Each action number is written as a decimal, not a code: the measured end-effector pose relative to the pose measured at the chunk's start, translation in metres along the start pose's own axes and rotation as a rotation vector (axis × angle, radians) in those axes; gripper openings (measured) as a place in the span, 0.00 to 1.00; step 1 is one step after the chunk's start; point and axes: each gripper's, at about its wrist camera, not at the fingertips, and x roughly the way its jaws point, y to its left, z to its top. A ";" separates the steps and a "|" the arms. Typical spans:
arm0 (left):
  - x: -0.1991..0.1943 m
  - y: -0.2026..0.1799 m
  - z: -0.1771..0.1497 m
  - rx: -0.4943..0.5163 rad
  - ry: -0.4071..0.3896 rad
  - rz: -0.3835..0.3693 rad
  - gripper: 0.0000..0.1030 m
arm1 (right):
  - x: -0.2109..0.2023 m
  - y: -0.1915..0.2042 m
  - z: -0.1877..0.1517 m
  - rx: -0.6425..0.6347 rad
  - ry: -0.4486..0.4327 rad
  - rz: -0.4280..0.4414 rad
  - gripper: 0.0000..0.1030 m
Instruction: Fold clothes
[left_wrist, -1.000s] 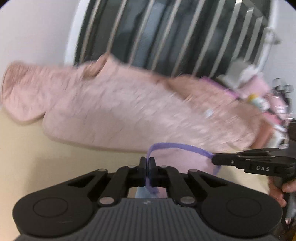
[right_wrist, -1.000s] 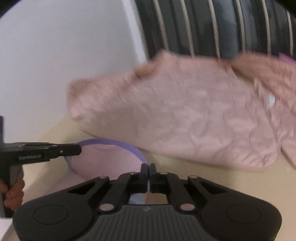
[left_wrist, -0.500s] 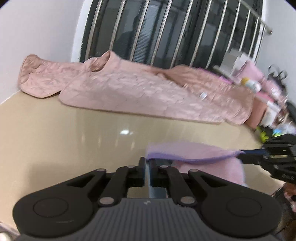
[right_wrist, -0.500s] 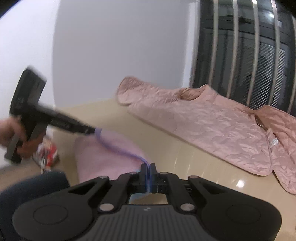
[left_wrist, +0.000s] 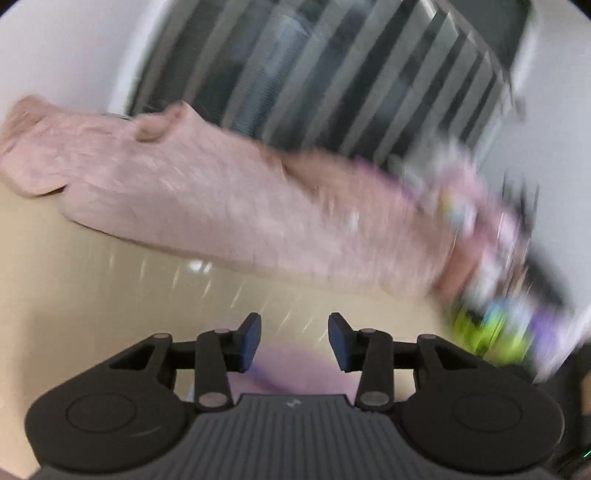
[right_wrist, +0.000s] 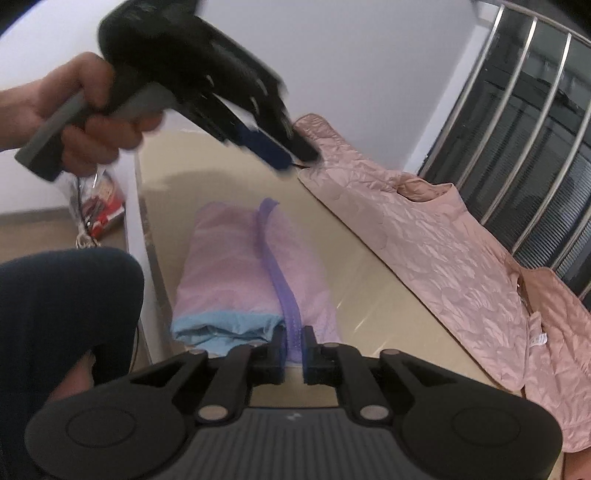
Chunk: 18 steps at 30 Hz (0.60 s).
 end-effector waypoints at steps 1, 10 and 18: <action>0.007 -0.004 -0.005 0.038 0.026 0.026 0.39 | -0.006 -0.001 0.000 0.025 -0.008 0.012 0.22; 0.014 0.016 -0.025 -0.031 0.064 0.072 0.40 | -0.010 -0.052 0.017 0.585 -0.144 0.081 0.35; 0.014 0.011 -0.033 -0.035 0.073 0.092 0.48 | 0.033 -0.028 0.002 0.727 0.020 -0.086 0.41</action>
